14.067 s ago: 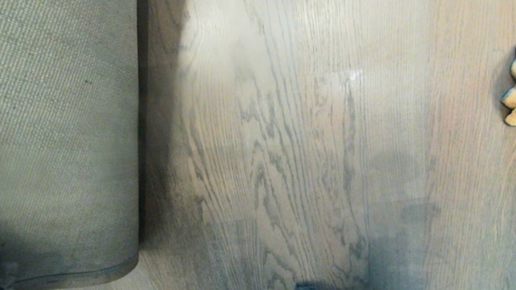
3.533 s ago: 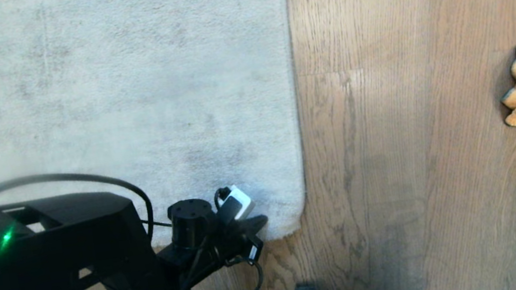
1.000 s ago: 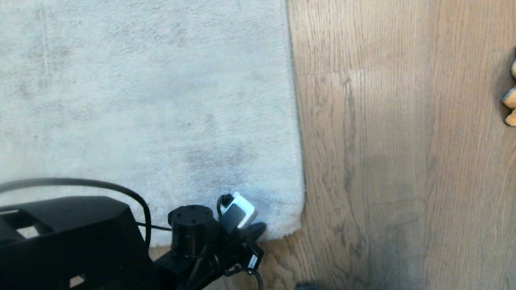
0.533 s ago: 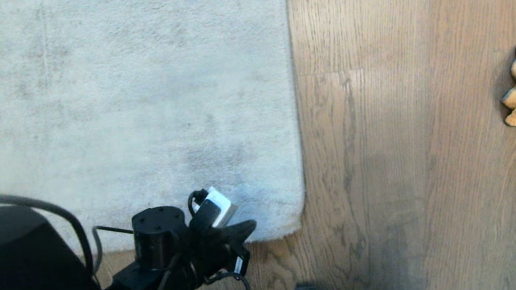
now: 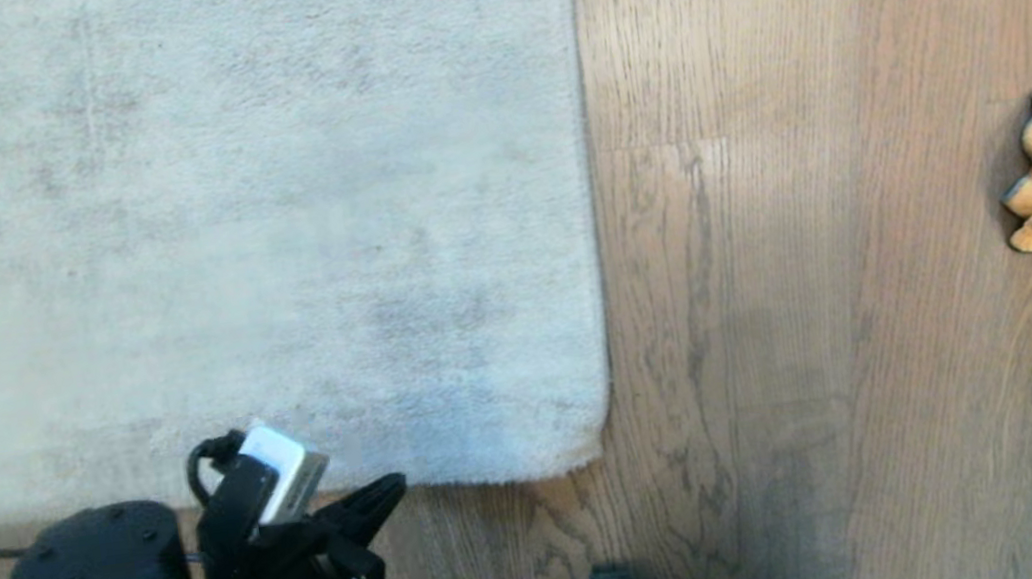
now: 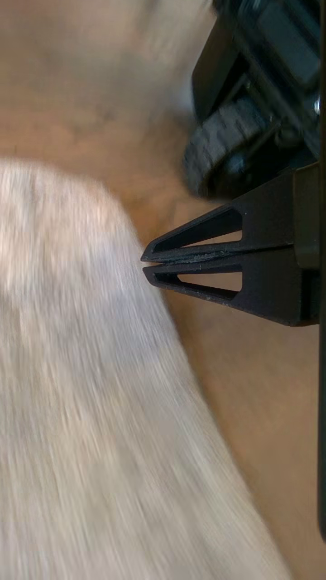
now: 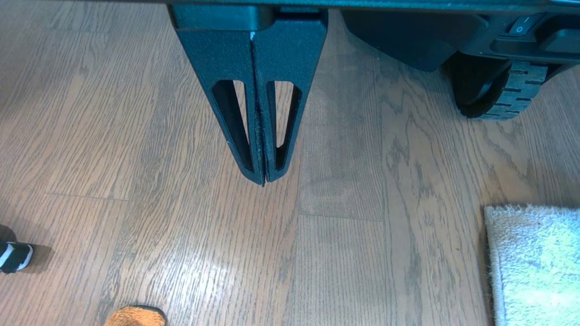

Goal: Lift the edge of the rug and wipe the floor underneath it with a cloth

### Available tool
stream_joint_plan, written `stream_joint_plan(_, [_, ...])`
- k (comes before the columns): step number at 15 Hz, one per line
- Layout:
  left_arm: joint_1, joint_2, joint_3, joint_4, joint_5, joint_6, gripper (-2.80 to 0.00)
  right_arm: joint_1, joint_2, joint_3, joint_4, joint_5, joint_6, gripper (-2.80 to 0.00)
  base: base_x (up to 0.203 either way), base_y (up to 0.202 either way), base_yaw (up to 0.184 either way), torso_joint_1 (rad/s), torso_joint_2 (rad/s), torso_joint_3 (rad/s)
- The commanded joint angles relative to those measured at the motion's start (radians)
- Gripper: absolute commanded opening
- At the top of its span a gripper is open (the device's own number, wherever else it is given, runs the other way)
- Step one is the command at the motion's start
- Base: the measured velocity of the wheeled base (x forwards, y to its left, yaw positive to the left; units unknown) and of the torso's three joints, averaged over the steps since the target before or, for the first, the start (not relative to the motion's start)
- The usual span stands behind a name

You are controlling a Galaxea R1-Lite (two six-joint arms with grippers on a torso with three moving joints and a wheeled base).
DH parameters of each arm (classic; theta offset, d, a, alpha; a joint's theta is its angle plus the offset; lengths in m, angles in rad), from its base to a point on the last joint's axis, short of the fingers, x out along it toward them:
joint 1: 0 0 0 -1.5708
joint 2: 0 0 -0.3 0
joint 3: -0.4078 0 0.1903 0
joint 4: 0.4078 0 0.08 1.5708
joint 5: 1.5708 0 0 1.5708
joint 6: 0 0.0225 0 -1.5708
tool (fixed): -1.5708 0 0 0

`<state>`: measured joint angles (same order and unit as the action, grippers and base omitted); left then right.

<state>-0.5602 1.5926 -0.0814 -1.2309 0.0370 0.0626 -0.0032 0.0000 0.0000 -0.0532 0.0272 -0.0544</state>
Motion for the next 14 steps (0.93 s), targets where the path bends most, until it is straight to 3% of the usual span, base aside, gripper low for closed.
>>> stream_joint_plan(1, [0.032,-0.173,0.042,0.026,0.037,-0.002,-2.8,0.0,0.002,0.0,0.0,0.0,-0.001,-2.8,0.0,0.0,0.0,0.0,0.0,0.0])
stream_joint_plan(5, [0.226,-0.424,0.068,0.198,0.056,0.0,-2.8,0.0,0.002,0.0,0.0,0.0,-0.001,-2.8,0.0,0.0,0.0,0.0,0.0,0.0])
stream_joint_plan(9, [0.424,-0.722,0.078,0.477,0.046,0.002,-2.8,0.0,0.002,0.0,0.0,0.0,-0.001,-2.8,0.0,0.0,0.0,0.0,0.0,0.0])
stream_joint_plan(14, [0.536,-1.064,0.08,0.774,0.043,0.001,-2.8,0.0,0.002,0.0,0.0,0.0,-0.001,-2.8,0.0,0.0,0.0,0.0,0.0,0.0])
